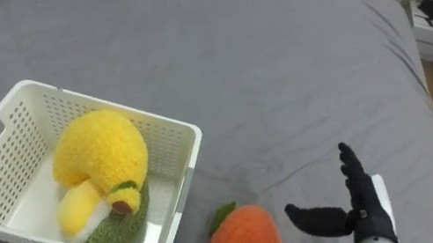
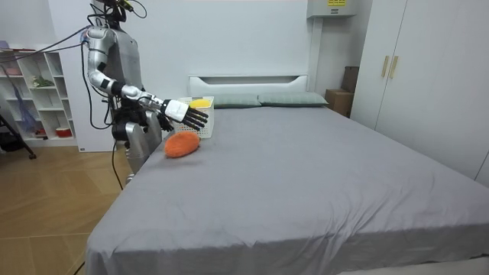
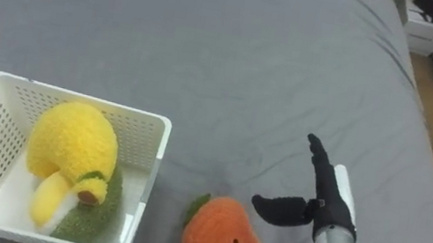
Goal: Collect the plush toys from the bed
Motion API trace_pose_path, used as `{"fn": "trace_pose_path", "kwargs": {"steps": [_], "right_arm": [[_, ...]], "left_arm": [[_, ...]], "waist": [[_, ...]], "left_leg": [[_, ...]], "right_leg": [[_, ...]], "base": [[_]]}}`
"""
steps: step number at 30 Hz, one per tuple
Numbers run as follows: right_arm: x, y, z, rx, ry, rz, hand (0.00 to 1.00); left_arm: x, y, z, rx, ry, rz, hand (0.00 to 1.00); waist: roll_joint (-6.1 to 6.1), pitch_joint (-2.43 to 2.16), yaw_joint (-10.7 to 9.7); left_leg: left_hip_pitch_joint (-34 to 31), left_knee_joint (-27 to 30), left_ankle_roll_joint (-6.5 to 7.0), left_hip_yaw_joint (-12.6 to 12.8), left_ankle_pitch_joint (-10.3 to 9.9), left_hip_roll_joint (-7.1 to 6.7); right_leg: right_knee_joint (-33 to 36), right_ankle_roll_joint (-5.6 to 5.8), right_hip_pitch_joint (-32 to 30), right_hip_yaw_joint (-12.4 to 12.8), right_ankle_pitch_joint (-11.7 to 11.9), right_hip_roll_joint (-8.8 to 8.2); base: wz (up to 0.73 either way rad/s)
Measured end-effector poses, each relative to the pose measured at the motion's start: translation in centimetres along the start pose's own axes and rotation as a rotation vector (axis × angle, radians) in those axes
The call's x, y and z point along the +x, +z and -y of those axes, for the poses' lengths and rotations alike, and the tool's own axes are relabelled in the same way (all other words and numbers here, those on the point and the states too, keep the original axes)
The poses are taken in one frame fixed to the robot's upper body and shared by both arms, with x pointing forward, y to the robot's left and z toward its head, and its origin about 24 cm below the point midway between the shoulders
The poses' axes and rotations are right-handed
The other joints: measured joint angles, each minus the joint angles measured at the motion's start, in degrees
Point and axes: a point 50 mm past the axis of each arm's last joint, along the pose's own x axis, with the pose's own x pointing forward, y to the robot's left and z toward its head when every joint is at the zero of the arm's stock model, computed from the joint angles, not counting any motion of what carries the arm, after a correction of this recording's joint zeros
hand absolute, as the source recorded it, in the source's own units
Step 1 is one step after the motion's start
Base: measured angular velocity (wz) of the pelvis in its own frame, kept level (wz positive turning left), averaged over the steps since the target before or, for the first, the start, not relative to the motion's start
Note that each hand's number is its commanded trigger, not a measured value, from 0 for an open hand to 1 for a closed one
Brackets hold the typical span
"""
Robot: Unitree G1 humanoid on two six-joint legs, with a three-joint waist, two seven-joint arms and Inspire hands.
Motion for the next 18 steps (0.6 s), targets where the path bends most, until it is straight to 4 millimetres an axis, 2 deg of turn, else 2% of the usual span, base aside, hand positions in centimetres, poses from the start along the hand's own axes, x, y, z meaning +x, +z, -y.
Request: {"fn": "trace_pose_path", "kwargs": {"steps": [7,10,15,18], "right_arm": [[-0.7,-2.6,-3.0,-0.039,0.155,-0.103,0.0],[-1.0,-3.9,-3.7,-0.067,0.202,-0.159,0.0],[-1.3,-4.8,-4.7,-0.066,0.258,-0.2,0.0],[-1.5,-5.1,-5.3,-0.069,0.282,-0.215,0.0]], "left_arm": [[-0.1,0.5,0.1,0.0,0.019,0.02,0.0],[-0.1,0.7,0.1,0.012,0.022,0.032,0.0],[-0.2,1.0,0.2,0.024,0.019,0.048,0.0],[-0.2,1.3,0.3,0.03,0.019,0.059,0.0]], "waist": [[-0.39,-0.33,0.15],[-0.31,-0.29,0.18],[0.26,0.04,0.25],[0.4,-0.07,0.49]], "left_leg": [[-1.74,0.09,0.0,-0.06,0.02,-0.01],[-2.27,0.26,0.01,-0.52,0.02,-0.05],[-2.73,0.65,0.02,-0.98,-0.02,-0.06],[-3.64,0.98,0.03,-1.32,0.0,-0.1]], "right_leg": [[0.12,0.0,-1.29,-0.45,0.0,-0.06],[0.08,0.0,-1.43,-0.85,0.0,-0.11],[0.04,0.01,-1.58,-1.31,-0.01,-0.14],[0.04,0.01,-2.3,-1.57,-0.01,-0.2]], "base": [[0.01],[0.08],[0.05],[0.04]]}}
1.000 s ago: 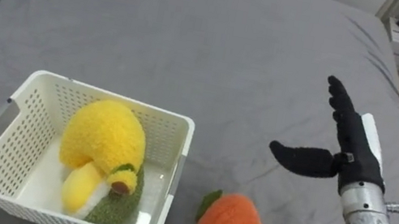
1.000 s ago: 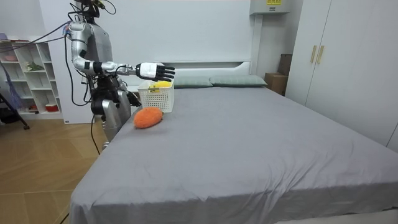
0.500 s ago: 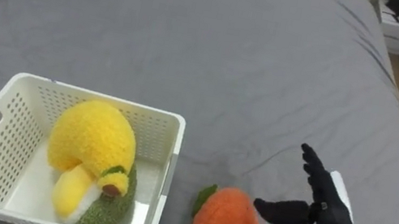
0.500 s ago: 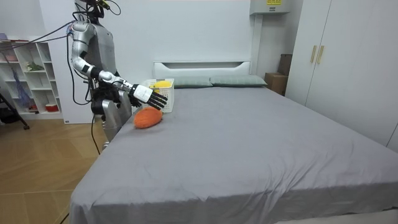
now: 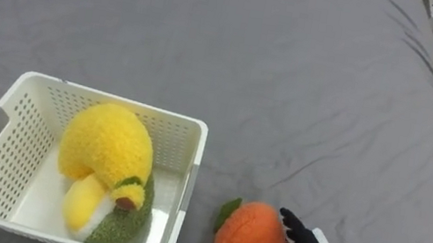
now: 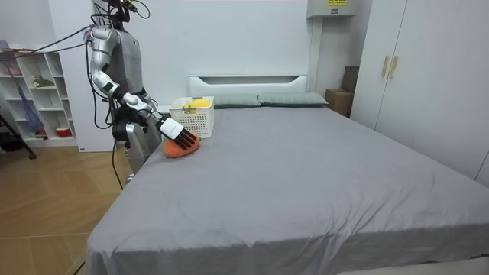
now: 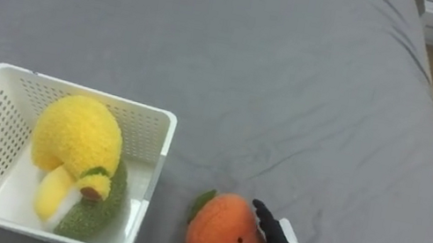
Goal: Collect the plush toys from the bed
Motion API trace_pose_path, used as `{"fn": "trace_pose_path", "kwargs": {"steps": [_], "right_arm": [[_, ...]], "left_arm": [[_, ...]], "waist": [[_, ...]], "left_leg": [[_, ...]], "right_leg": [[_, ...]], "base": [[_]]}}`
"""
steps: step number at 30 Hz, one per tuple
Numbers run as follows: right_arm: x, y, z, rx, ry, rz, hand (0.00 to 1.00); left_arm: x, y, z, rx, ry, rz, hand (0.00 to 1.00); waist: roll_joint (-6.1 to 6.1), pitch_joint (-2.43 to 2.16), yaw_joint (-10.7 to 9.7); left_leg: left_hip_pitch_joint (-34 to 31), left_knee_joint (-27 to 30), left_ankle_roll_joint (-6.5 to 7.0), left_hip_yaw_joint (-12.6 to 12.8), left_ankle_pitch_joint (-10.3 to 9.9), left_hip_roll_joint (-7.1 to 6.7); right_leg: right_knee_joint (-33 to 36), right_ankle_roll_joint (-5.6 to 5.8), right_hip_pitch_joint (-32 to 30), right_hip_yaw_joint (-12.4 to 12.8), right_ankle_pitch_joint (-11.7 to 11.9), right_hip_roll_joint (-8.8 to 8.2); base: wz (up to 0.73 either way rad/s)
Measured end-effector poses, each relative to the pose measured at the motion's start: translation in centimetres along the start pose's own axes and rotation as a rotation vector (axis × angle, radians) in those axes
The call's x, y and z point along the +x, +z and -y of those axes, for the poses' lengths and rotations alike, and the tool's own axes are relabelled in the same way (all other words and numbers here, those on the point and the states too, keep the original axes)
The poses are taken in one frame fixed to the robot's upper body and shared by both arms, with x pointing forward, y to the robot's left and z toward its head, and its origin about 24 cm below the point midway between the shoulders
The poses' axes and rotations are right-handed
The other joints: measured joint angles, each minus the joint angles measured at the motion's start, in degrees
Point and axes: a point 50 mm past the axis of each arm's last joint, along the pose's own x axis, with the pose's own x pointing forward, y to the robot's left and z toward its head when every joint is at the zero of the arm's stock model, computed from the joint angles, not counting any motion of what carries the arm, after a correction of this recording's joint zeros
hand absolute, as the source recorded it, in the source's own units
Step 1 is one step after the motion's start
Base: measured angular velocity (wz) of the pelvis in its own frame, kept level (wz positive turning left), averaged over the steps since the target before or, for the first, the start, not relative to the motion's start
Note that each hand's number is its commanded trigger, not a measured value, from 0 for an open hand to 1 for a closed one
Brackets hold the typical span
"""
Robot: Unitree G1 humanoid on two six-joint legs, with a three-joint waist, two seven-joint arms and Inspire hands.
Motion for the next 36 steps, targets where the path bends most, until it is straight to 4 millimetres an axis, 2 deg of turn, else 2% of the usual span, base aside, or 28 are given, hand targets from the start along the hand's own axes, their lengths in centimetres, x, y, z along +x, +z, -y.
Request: {"fn": "trace_pose_path", "kwargs": {"steps": [8,18,19,20,21,22,26,32,36], "right_arm": [[0.1,0.0,-0.5,-0.027,0.031,-0.008,0.0],[0.2,-0.3,-0.9,-0.044,0.068,-0.041,0.0],[0.4,-0.4,-0.9,-0.048,0.068,-0.052,0.25],[0.4,-0.5,-0.8,-0.063,0.064,-0.055,0.73],[0.4,-0.5,-0.8,-0.074,0.06,-0.055,0.84],[0.4,-0.5,-0.8,-0.091,0.055,-0.056,1.0],[0.7,-0.4,-0.5,-0.114,0.01,-0.06,1.0],[0.9,-1.1,-0.3,-0.165,-0.041,-0.091,1.0],[0.9,-1.7,-0.9,-0.185,-0.017,-0.116,1.0]], "left_arm": [[0.0,0.1,0.0,0.011,0.012,0.002,0.0],[0.0,0.6,-0.4,0.003,0.028,0.005,0.0],[0.0,0.7,-0.4,-0.008,0.028,0.005,0.0],[0.0,0.7,-0.4,-0.019,0.027,0.005,0.0],[0.0,0.8,-0.3,-0.02,0.027,0.006,0.0],[0.0,0.9,-0.3,-0.023,0.027,0.011,0.0],[0.0,1.0,-0.4,-0.023,0.035,0.015,0.0],[0.0,1.4,-0.4,-0.031,0.04,0.032,0.0],[-0.1,1.2,-0.4,-0.029,0.038,0.028,0.0]], "waist": [[-0.36,-0.17,0.93],[-1.34,0.31,1.05],[-1.42,0.27,1.06],[-1.4,0.27,1.15],[-1.39,0.27,1.16],[-1.41,0.26,1.21],[-1.49,0.17,1.39],[-1.32,0.0,2.82],[-1.11,0.02,2.92]], "left_leg": [[-0.07,-0.06,0.02,-0.26,-0.01,-0.07],[0.17,0.01,0.04,-1.02,-0.05,-0.14],[0.16,0.08,0.06,-1.16,-0.05,-0.2],[0.15,0.27,0.08,-1.29,-0.06,-0.28],[0.17,0.54,0.09,-1.4,-0.05,-0.32],[0.05,0.71,0.13,-1.61,-0.08,-0.37],[-0.19,0.89,0.15,-2.19,-0.09,-0.42],[-0.14,0.85,0.14,-2.21,-0.09,-0.38],[0.48,0.64,0.13,-2.21,-0.1,-0.37]], "right_leg": [[0.02,0.0,0.08,-0.07,0.0,-0.02],[0.06,0.0,1.0,-0.75,0.0,-0.1],[0.06,0.0,1.0,-0.78,0.0,-0.12],[0.06,0.0,0.97,-0.85,0.0,-0.18],[0.05,0.0,0.95,-0.92,0.0,-0.2],[0.03,0.0,0.91,-1.17,0.0,-0.26],[-0.01,0.02,0.98,-2.3,-0.01,-0.34],[0.03,0.01,1.09,-2.38,-0.01,-0.28],[0.01,0.01,1.9,-2.35,-0.01,-0.27]], "base": [[0.0],[0.03],[0.0],[0.0],[0.06],[0.08],[0.08],[0.0],[0.0]]}}
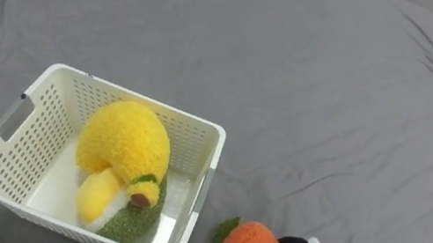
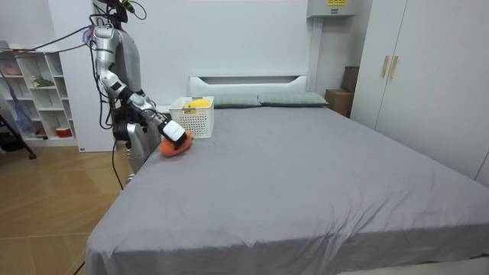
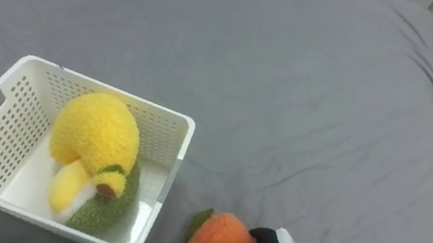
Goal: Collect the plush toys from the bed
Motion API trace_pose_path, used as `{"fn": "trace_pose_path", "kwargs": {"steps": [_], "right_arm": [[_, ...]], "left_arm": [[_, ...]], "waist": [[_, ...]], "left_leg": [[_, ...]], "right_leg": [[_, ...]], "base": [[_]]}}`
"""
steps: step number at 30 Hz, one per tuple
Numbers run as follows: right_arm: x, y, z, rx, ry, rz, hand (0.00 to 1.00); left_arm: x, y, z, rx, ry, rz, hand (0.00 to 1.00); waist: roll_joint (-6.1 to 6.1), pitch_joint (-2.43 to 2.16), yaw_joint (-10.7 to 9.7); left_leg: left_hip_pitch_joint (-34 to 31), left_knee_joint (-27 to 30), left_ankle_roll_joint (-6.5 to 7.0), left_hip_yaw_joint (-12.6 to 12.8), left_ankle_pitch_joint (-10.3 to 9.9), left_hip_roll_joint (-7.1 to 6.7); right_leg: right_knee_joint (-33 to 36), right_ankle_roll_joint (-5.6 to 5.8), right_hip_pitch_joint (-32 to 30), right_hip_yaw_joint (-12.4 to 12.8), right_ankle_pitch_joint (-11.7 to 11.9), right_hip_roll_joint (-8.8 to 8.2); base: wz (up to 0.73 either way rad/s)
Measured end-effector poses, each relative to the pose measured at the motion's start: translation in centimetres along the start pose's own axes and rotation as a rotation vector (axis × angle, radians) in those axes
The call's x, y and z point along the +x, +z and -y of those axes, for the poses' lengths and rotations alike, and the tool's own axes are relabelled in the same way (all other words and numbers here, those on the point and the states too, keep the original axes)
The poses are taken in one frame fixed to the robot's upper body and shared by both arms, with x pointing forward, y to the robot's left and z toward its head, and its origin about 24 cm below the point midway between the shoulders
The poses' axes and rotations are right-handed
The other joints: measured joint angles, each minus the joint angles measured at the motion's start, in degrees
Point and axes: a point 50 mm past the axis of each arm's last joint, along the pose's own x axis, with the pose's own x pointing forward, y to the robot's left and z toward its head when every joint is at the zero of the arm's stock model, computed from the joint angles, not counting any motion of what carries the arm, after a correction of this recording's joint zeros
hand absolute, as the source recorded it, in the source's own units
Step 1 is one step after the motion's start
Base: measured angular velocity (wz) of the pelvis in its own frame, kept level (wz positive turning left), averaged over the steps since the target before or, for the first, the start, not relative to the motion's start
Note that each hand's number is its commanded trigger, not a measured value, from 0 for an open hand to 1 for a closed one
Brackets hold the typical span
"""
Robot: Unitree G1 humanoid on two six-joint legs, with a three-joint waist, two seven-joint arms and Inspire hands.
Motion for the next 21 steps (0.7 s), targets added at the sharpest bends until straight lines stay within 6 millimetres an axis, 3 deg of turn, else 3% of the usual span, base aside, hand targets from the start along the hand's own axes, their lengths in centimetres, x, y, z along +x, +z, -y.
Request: {"fn": "trace_pose_path", "kwargs": {"steps": [7,15,21], "right_arm": [[0.0,0.4,-0.6,-0.002,0.025,0.012,1.0],[0.0,1.9,0.0,-0.019,0.008,0.074,1.0],[-0.1,2.7,0.7,0.029,-0.01,0.118,1.0]], "left_arm": [[-0.2,-0.3,0.2,-0.001,-0.008,0.003,0.0],[-0.4,-0.6,0.2,-0.004,-0.003,0.012,0.0],[-0.4,-0.8,0.1,-0.008,-0.003,0.016,0.0]], "waist": [[0.18,-0.03,0.0],[0.28,-0.15,0.05],[0.83,0.2,0.67]], "left_leg": [[-0.04,0.08,0.01,0.02,0.01,0.0],[0.18,0.06,0.01,0.03,0.03,-0.01],[1.61,-0.64,0.01,0.55,0.02,0.0]], "right_leg": [[0.12,0.0,0.08,0.07,0.0,-0.06],[0.1,0.0,0.16,0.28,0.0,-0.05],[0.04,0.0,0.93,1.22,0.0,0.01]], "base": [[0.0],[0.0],[-0.05]]}}
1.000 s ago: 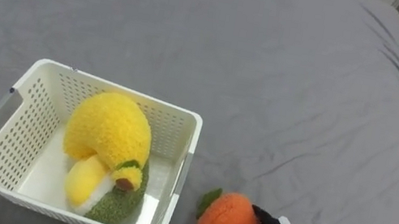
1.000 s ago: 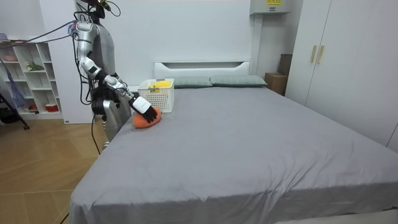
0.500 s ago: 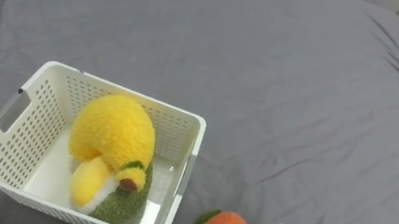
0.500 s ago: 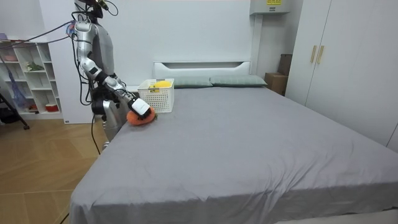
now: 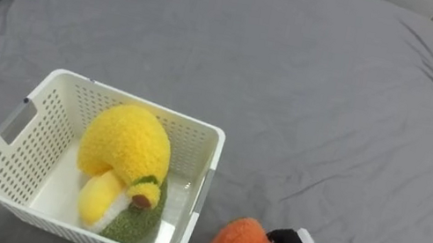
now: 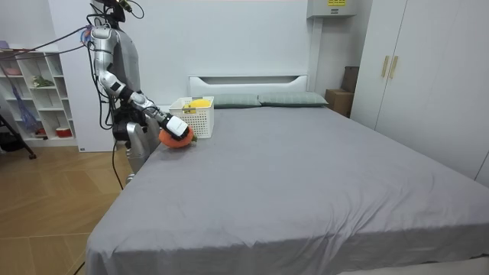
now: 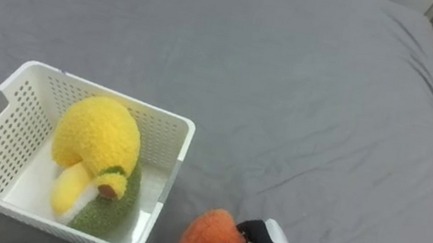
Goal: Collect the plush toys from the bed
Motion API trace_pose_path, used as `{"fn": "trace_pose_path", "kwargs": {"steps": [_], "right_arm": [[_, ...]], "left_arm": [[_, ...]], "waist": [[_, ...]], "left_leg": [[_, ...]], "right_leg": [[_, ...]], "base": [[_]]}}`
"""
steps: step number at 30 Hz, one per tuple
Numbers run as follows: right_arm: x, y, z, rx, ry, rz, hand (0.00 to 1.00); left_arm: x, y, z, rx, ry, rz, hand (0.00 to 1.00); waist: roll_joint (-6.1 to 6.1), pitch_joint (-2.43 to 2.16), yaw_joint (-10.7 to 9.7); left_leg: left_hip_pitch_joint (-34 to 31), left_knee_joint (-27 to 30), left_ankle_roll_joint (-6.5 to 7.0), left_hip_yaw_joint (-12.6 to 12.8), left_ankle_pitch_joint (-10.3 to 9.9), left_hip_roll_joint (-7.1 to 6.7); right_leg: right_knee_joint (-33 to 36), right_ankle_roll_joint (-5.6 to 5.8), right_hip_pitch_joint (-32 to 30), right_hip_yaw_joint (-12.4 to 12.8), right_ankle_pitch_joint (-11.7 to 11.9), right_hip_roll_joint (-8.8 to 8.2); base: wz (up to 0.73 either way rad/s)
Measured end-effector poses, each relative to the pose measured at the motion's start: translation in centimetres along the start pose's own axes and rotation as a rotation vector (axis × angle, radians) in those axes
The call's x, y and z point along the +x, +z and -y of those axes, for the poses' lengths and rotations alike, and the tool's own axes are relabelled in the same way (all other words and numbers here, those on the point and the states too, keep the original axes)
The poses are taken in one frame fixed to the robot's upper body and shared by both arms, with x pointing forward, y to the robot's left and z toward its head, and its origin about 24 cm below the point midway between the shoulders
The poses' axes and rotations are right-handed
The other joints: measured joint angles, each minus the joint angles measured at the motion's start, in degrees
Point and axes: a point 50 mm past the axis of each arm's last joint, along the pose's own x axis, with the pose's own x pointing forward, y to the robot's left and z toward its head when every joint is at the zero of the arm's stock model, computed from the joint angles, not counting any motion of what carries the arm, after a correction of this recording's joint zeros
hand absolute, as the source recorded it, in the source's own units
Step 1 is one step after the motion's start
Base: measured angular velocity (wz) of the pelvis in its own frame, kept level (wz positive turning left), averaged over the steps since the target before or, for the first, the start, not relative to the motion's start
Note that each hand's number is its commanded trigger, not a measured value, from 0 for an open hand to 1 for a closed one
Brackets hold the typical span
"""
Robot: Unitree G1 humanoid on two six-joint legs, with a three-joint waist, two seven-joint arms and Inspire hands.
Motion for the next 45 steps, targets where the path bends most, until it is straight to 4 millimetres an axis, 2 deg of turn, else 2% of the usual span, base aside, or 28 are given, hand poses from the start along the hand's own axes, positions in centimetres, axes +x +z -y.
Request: {"fn": "trace_pose_path", "kwargs": {"steps": [4,14,20,26,32,39,41,45], "right_arm": [[-0.1,2.3,1.7,0.029,-0.076,0.105,1.0],[-1.7,8.2,6.8,0.093,-0.26,0.375,1.0],[-2.2,10.0,8.2,0.093,-0.303,0.452,1.0],[-2.7,11.5,8.7,0.081,-0.319,0.513,1.0],[-3.9,13.8,8.8,0.055,-0.33,0.621,1.0],[-3.9,16.3,8.4,-0.016,-0.294,0.693,1.0],[-4.0,17.2,8.4,-0.016,-0.284,0.724,1.0],[-4.0,17.9,8.6,-0.004,-0.285,0.746,1.0]], "left_arm": [[0.0,-0.3,0.1,0.008,-0.006,-0.015,0.0],[0.0,-0.6,0.2,0.008,-0.013,-0.014,0.0],[0.1,-0.6,0.1,0.002,-0.012,-0.007,0.0],[0.3,-0.6,0.0,-0.005,-0.018,-0.014,0.0],[0.4,-0.1,0.1,-0.006,-0.036,-0.011,0.0],[0.4,0.1,0.2,-0.006,-0.045,-0.008,0.0],[0.5,0.3,0.2,-0.009,-0.045,-0.003,0.0],[0.5,0.5,0.2,-0.011,-0.056,0.001,0.0]], "waist": [[0.41,0.01,-0.6],[0.12,-0.05,-1.4],[-0.15,0.04,-1.29],[-0.76,0.39,-0.73],[-0.66,0.33,0.39],[0.41,-0.31,0.9],[0.62,-0.33,1.13],[0.66,-0.27,2.42]], "left_leg": [[0.28,-0.03,0.02,0.03,0.01,-0.02],[0.44,0.19,0.02,-0.01,0.01,-0.03],[0.47,-0.04,0.02,-0.02,0.01,-0.03],[0.34,-0.06,0.01,0.0,0.01,-0.01],[0.42,-0.05,0.01,0.12,0.01,-0.04],[0.46,-0.01,0.02,-0.06,0.02,-0.05],[0.5,0.05,0.01,-0.15,0.03,-0.04],[0.85,-0.15,0.01,-0.34,0.01,-0.04]], "right_leg": [[0.06,0.0,0.22,0.21,0.0,-0.01],[0.03,0.0,0.3,0.18,0.0,0.0],[0.03,0.0,0.31,0.17,0.0,-0.01],[0.04,0.0,0.15,0.17,0.0,0.01],[0.04,0.0,0.11,0.26,0.0,0.02],[0.04,0.0,0.28,-0.04,0.0,-0.02],[0.04,0.0,0.38,-0.32,0.0,-0.03],[0.02,0.01,1.06,-0.23,-0.01,-0.02]], "base": [[-0.01],[0.0],[0.0],[0.0],[0.0],[0.0],[0.0],[0.02]]}}
